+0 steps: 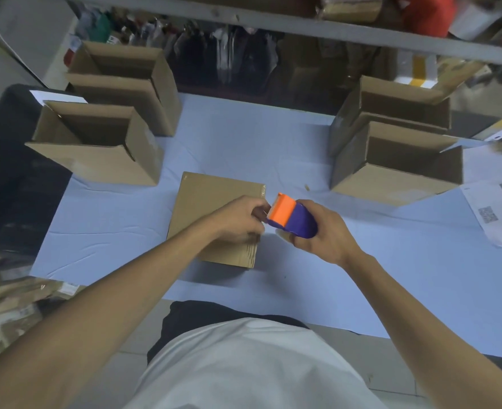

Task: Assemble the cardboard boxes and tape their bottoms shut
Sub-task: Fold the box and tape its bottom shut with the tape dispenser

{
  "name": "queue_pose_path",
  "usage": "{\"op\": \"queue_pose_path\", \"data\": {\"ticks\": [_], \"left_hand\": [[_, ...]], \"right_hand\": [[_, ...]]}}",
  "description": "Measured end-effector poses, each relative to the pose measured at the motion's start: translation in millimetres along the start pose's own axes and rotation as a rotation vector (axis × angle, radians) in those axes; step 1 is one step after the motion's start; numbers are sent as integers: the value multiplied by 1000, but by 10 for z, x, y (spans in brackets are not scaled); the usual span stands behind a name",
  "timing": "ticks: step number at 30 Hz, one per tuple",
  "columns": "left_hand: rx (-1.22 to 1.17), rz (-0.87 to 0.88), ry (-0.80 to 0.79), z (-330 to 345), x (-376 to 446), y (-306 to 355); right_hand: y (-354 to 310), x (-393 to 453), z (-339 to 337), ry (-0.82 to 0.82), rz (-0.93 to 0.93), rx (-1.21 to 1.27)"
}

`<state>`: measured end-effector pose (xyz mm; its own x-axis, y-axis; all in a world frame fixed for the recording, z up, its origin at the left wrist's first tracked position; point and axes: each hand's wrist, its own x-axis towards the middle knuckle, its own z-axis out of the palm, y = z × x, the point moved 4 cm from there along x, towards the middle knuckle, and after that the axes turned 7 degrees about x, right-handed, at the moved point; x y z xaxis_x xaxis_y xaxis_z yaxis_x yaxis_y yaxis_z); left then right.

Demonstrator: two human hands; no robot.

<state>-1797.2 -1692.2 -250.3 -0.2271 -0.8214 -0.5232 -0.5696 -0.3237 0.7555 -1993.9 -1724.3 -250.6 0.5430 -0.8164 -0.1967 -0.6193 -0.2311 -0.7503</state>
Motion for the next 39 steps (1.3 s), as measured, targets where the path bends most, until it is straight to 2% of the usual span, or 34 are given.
{"op": "queue_pose_path", "data": {"ticks": [2,5,8,10,14,20,24,30,39], "left_hand": [[-19,12,30,31,-13,-21],[58,20,197,32,19,-69],[58,-49,293,5,63,-127],[-3,-89,279,-17,87,-132],[-20,-46,170,-1,101,-41],[9,-50,181,37,101,-10],[-84,-56,68,124,85,-6],[-179,-67,189,118,59,11],[-189,-121,206,74,88,14]], "right_hand": [[-22,-7,1,1,5,26],[-36,-19,5,3,11,79],[-27,-31,-24,6,2,120],[-17,-45,-31,-14,-12,127],[-12,-82,-52,-14,-34,217],[-5,-141,-55,-27,-42,230],[-8,-172,-79,-4,-44,259],[18,-224,-115,6,-54,288],[51,-203,-90,-40,-73,232]]}}
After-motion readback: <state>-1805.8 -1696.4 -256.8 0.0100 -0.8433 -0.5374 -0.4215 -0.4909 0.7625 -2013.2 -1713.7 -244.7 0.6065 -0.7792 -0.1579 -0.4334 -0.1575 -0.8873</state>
